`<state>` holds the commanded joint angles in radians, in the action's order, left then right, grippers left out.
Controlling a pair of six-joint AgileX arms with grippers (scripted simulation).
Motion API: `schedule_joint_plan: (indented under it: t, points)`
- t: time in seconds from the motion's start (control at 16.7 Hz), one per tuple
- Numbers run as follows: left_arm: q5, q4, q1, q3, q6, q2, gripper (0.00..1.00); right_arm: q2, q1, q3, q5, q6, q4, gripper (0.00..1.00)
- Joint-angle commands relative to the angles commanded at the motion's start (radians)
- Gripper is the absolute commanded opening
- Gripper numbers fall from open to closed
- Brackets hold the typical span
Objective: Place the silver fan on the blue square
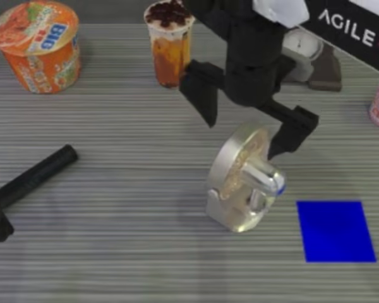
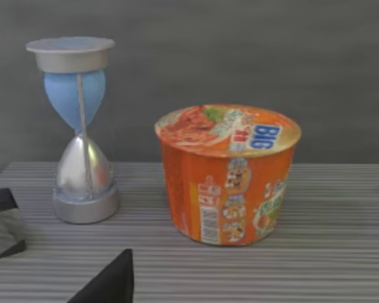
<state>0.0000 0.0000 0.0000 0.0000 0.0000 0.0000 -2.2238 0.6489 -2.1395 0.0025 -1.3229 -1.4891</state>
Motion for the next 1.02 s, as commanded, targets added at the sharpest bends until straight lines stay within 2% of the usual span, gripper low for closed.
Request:
schedule_joint_plan:
  t: [0.18,0.48,1.02]
  points:
    - [0.0,0.0,0.0,0.0,0.0,0.0,1.0,0.015,0.003,0.089,0.0,-0.002,0.074,1.0]
    - [0.0,0.0,0.0,0.0,0.0,0.0,1.0,0.017,0.003,0.1,0.0,-0.003,0.085,1.0]
    - [0.0,0.0,0.0,0.0,0.0,0.0,1.0,0.017,0.003,0.1,0.0,-0.003,0.085,0.32]
